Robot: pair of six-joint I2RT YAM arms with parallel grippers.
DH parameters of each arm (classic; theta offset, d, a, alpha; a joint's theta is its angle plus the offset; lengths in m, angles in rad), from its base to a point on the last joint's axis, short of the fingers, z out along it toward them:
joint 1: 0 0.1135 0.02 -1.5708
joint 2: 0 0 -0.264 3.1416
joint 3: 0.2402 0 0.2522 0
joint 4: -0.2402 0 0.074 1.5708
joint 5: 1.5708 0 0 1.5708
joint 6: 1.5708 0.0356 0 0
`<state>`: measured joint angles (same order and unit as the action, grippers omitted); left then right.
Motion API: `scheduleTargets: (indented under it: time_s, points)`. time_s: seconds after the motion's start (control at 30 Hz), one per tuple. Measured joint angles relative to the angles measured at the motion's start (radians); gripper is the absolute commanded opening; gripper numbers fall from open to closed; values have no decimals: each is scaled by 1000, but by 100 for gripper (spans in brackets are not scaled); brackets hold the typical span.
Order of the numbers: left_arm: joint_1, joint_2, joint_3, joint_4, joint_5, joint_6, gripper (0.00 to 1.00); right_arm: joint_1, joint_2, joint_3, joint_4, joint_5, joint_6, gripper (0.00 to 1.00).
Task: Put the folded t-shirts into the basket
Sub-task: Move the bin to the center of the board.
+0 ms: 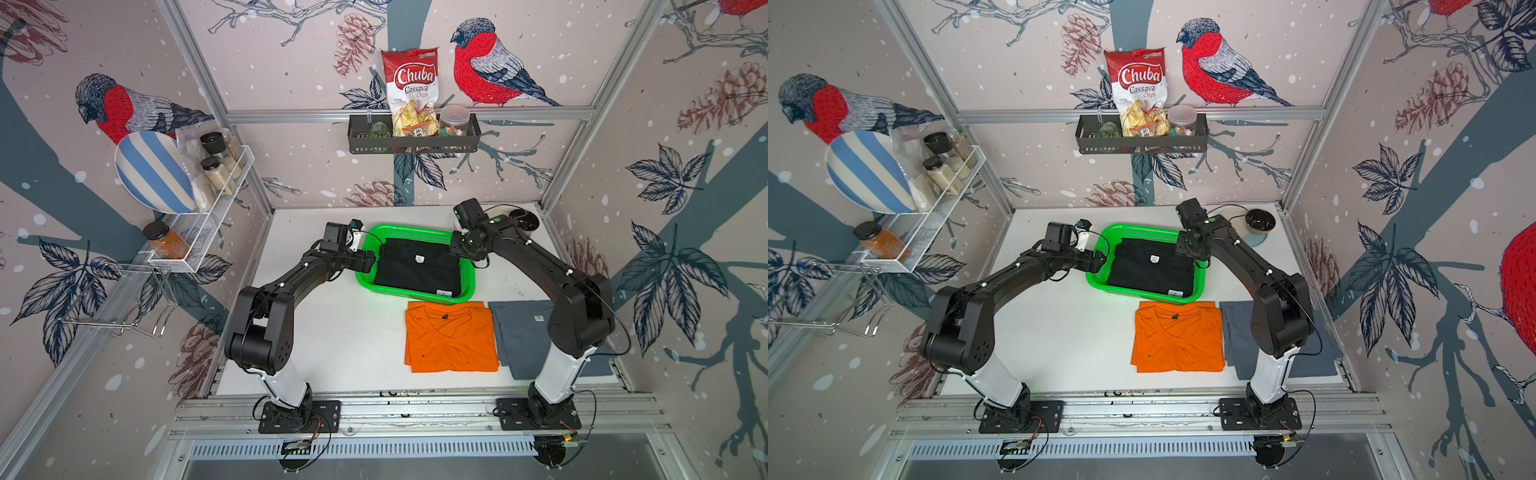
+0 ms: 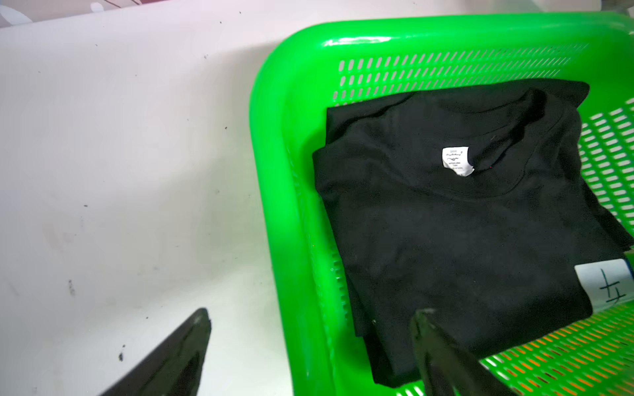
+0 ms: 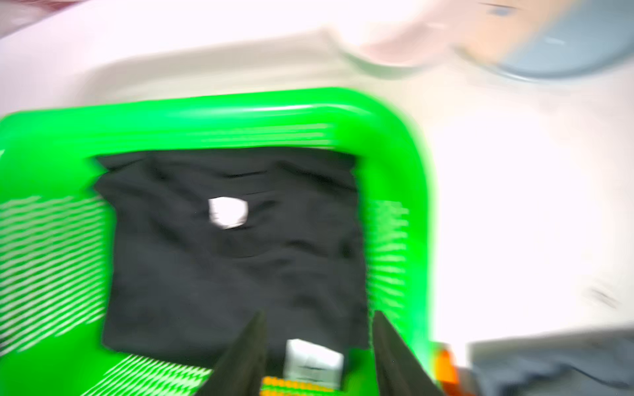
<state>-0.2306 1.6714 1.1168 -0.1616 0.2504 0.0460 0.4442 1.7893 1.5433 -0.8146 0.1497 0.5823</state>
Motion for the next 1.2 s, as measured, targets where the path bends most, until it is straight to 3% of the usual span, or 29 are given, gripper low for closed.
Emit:
scheduleTargets:
  time_s: [0.1,0.27,0.47,0.7,0.87,0.93,1.2]
  points:
    - [26,-19,0,0,7,8,92,-28,-10,-64,-6,-6,-3,97]
    - [93,-43,-3,3,10,14,92,-34,33,-103,35,-58,5,63]
    - [160,-79,-20,23,14,14,92,-19,159,-25,59,-72,-5,42]
    - [217,-116,-45,38,31,16,92,49,339,227,56,-61,-108,32]
    - [227,-144,-56,46,47,34,92,34,449,392,37,-65,-177,24]
    - [227,-156,-63,45,64,41,91,24,467,429,30,-75,-216,19]
    - [227,-198,-83,50,146,85,89,-1,480,486,-9,-98,-333,14]
